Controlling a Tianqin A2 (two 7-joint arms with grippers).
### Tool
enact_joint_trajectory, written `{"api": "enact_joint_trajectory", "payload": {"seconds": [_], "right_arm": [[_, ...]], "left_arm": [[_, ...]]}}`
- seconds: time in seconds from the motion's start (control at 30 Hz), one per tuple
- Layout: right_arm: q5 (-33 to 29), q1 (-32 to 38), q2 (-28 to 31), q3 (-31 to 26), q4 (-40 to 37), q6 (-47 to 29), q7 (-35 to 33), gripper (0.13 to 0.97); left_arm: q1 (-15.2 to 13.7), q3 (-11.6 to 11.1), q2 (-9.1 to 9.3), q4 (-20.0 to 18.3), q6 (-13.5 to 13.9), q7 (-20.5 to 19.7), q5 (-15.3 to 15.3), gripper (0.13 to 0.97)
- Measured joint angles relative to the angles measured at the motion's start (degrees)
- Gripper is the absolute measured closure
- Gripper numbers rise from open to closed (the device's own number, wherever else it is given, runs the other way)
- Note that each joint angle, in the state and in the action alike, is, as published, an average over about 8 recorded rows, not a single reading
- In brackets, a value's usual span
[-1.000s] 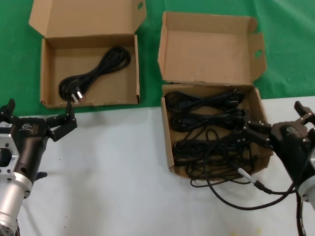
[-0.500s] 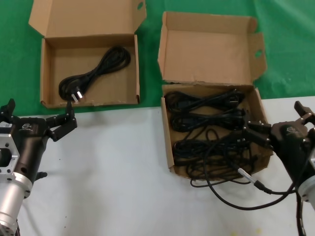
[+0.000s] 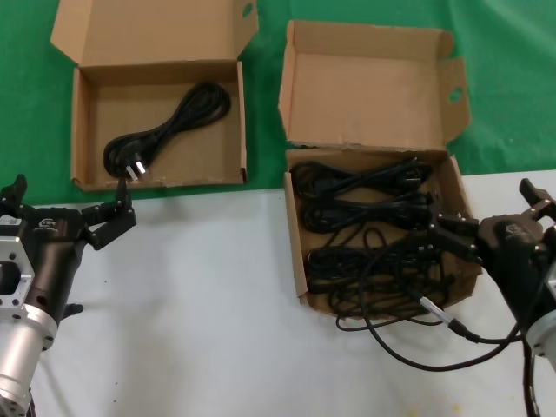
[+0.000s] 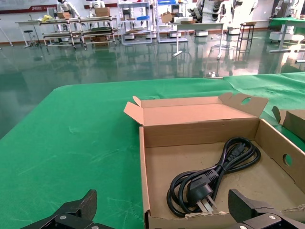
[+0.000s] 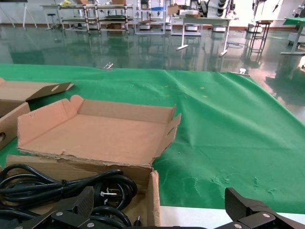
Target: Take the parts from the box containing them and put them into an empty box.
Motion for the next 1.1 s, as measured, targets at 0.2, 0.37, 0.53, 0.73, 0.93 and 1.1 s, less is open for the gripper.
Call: {"api": "enact_joint_trajectory", "payload": {"seconds": [0.2, 0.37, 0.53, 0.73, 0.93, 1.1], "right_arm": [[0.00, 0.00, 0.00, 0.00, 0.00, 0.00, 0.00, 0.129], [0.00, 0.00, 0.00, 0.00, 0.00, 0.00, 0.00, 0.129], [0.00, 0.00, 0.00, 0.00, 0.00, 0.00, 0.00, 0.129], [0.00, 0.00, 0.00, 0.00, 0.00, 0.00, 0.00, 0.129], [0.00, 0.00, 0.00, 0.00, 0.00, 0.00, 0.00, 0.129], [0.00, 0.00, 0.00, 0.00, 0.00, 0.00, 0.00, 0.129]], "left_arm": [[0.00, 0.00, 0.00, 0.00, 0.00, 0.00, 0.00, 0.132], [0.00, 0.00, 0.00, 0.00, 0.00, 0.00, 0.00, 0.132], [0.00, 0.00, 0.00, 0.00, 0.00, 0.00, 0.00, 0.132], [0.00, 0.00, 0.00, 0.00, 0.00, 0.00, 0.00, 0.132], [0.00, 0.00, 0.00, 0.00, 0.00, 0.00, 0.00, 0.132], [0.00, 0.00, 0.00, 0.00, 0.00, 0.00, 0.00, 0.132]]}}
